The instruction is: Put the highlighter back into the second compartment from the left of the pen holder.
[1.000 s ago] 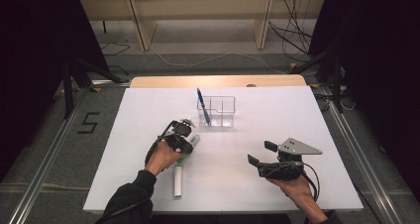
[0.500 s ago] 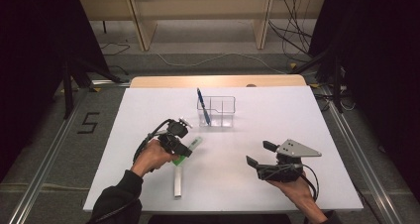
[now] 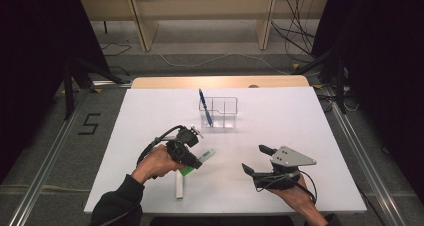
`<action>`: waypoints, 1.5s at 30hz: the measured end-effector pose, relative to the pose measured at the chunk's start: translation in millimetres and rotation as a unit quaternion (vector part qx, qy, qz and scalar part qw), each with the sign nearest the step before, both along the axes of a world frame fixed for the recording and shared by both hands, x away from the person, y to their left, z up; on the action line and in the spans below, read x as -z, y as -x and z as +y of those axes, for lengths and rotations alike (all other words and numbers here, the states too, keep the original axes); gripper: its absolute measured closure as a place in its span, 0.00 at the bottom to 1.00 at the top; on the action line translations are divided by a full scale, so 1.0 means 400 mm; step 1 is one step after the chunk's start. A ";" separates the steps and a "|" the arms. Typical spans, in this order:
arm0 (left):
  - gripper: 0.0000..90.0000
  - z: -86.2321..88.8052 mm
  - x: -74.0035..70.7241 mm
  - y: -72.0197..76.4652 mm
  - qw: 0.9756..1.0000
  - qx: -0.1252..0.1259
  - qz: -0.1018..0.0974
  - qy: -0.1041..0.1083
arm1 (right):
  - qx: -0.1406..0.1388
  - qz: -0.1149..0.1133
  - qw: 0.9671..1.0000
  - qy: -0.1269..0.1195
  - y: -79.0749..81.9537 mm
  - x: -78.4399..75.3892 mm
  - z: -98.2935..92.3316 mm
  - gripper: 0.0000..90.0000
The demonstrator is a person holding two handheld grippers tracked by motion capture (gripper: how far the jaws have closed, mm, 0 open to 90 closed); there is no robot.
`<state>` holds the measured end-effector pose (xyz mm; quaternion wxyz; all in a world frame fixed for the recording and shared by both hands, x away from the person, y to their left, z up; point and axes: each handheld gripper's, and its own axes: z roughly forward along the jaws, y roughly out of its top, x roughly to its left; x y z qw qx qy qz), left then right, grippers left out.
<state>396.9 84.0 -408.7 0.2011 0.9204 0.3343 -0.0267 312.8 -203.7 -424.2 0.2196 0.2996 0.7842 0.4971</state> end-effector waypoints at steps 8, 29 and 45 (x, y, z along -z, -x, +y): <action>0.74 -0.022 -0.008 0.019 1.000 0.021 0.006 0.001 | -0.021 -0.027 0.999 0.038 0.020 0.004 0.034 0.23; 0.74 -0.078 -0.013 0.052 0.997 0.069 0.016 -0.012 | -0.068 -0.119 0.977 0.166 0.071 0.033 0.131 0.25; 0.74 -0.103 -0.021 0.063 0.996 0.084 0.027 -0.006 | -0.086 -0.230 0.925 0.291 0.109 0.074 0.194 0.29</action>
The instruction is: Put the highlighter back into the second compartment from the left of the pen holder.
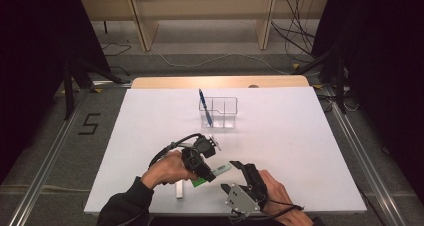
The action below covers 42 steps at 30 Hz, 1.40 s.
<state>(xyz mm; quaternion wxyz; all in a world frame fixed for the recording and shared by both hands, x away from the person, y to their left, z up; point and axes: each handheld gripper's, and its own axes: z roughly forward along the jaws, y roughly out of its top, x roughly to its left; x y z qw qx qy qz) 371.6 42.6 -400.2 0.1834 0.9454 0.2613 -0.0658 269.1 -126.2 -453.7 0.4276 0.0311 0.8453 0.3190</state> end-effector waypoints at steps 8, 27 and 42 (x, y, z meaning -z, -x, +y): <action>0.74 -0.008 -0.007 0.004 1.000 0.004 0.002 0.002 | -0.007 -0.065 0.996 0.062 0.015 0.022 0.022 0.37; 0.74 -0.024 -0.010 0.016 1.000 0.014 0.014 0.003 | -0.020 -0.131 0.983 0.126 0.020 0.051 0.043 0.62; 0.74 -0.032 -0.008 0.017 1.000 0.017 0.018 -0.004 | -0.037 -0.168 0.972 0.161 0.027 0.063 0.050 0.75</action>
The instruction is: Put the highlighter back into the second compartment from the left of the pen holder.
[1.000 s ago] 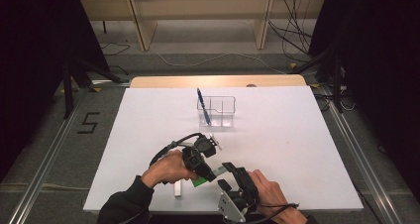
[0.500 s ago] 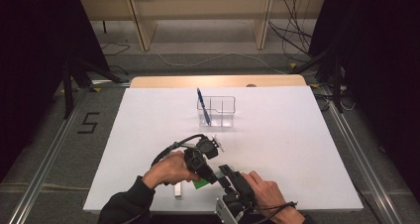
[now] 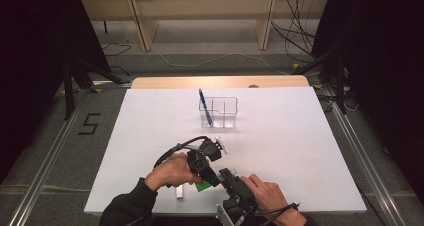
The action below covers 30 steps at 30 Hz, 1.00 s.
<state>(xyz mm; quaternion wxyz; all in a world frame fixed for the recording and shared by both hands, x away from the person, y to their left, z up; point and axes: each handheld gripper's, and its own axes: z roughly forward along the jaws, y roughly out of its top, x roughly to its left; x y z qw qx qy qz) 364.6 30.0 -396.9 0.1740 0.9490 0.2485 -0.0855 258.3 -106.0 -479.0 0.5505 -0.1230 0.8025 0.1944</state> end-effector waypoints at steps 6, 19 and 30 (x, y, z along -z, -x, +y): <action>0.74 0.000 0.000 -0.001 1.000 0.001 0.001 0.000 | -0.004 -0.007 1.000 0.009 0.002 0.006 0.001 0.81; 0.70 0.006 0.002 -0.006 1.000 0.006 0.017 -0.001 | -0.012 -0.013 1.000 0.021 0.006 0.013 0.005 0.85; 0.34 0.025 -0.038 -0.002 0.999 -0.013 -0.018 0.031 | -0.001 -0.004 1.000 0.012 -0.005 0.006 -0.011 0.86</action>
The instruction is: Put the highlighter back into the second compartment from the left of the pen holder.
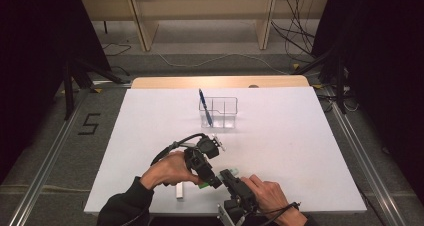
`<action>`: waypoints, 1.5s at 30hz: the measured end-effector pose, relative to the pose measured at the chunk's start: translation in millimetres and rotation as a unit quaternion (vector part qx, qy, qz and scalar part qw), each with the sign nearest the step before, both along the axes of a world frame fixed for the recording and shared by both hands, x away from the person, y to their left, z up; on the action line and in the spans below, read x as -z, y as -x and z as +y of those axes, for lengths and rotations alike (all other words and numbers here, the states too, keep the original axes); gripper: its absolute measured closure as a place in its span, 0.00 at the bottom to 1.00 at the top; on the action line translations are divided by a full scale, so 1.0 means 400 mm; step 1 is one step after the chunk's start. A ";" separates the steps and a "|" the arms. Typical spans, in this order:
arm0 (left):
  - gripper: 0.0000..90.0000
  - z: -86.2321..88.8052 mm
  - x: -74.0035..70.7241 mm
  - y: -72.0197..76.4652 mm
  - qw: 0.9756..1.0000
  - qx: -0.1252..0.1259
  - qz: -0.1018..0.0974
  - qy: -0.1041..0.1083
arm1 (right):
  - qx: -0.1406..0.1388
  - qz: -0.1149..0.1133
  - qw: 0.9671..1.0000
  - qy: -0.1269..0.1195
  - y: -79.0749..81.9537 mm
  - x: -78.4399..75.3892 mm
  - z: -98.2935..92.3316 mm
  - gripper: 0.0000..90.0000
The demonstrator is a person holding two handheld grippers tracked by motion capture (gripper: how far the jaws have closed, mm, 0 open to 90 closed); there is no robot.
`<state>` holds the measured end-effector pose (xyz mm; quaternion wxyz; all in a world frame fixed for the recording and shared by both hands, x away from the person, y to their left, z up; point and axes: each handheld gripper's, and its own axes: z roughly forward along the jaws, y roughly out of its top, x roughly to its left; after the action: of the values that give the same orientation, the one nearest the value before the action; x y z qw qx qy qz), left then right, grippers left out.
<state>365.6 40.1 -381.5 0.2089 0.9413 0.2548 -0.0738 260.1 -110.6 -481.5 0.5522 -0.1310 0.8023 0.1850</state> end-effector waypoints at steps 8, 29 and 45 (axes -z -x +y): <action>0.27 0.047 -0.033 -0.009 0.997 -0.042 -0.052 0.047 | 0.014 0.010 1.000 -0.025 -0.022 -0.013 -0.022 0.86; 0.20 0.227 0.020 0.048 0.935 -0.163 -0.214 0.232 | 0.115 0.148 0.965 -0.185 -0.152 -0.058 -0.130 0.86; 0.18 0.282 0.075 0.098 0.899 -0.202 -0.282 0.268 | 0.150 0.320 0.835 -0.422 -0.300 -0.121 -0.158 0.86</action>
<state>326.3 153.1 -411.7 0.5266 0.7595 0.3404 0.1730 380.0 -173.7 -433.0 0.2876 0.3030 0.7878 0.4527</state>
